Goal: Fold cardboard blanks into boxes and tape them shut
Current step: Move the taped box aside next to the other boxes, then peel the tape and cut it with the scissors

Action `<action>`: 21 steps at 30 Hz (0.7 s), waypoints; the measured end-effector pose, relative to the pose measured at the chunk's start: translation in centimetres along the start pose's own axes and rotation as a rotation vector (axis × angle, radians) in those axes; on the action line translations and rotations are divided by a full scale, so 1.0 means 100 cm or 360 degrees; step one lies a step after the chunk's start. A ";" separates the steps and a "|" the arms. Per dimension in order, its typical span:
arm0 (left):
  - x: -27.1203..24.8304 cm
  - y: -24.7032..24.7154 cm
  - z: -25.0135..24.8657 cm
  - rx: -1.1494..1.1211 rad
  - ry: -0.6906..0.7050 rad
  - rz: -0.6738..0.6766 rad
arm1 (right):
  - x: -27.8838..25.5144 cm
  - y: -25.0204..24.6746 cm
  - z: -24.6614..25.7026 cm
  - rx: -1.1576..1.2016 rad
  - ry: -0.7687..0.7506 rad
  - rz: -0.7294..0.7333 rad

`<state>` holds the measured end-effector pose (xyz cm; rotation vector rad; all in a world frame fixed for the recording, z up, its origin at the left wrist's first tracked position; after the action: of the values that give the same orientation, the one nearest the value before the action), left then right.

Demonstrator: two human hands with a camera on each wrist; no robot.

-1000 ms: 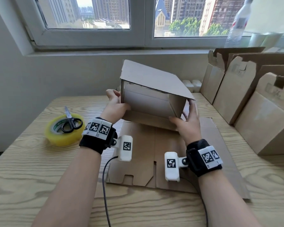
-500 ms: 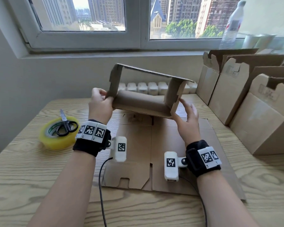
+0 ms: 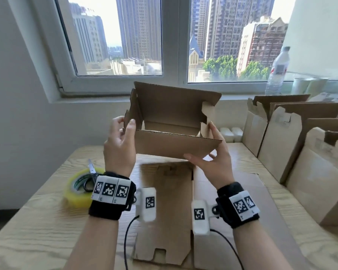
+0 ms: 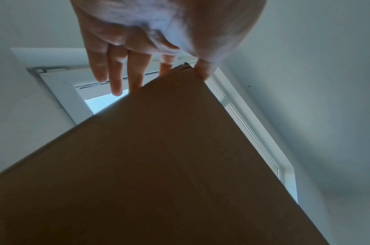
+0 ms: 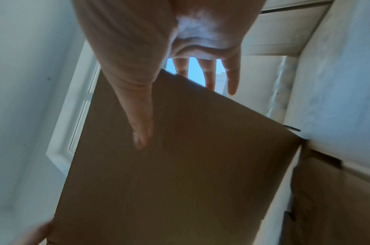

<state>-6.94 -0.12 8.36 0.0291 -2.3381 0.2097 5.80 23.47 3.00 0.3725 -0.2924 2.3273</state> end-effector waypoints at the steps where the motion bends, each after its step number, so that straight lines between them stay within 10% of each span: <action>1: 0.001 0.002 0.005 -0.0073 -0.0002 0.0014 | 0.005 0.003 0.002 -0.0026 -0.0013 0.0019; 8: -0.006 0.031 0.037 -0.0875 -0.0221 0.0442 | 0.008 0.010 -0.016 0.0107 0.0080 0.0125; 15: -0.013 0.044 0.050 -0.0431 0.0023 0.0977 | 0.017 -0.001 -0.037 0.0035 0.0039 0.0125; 21: -0.008 0.045 0.063 -0.0072 0.0230 0.0968 | 0.012 0.001 -0.044 -0.0042 -0.0006 0.0001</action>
<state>-11.23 3.32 2.88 -0.7016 -2.1453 0.4396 4.17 25.56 -0.67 0.3644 -0.3247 2.3213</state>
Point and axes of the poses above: each hand's wrist, its own x-axis towards the middle knuckle, its own y-axis out of the palm, z = x × y, the point moved 7 cm from there along x, towards the middle knuckle, and after that the axes turned 13 degrees about y, right-handed, at the moved point
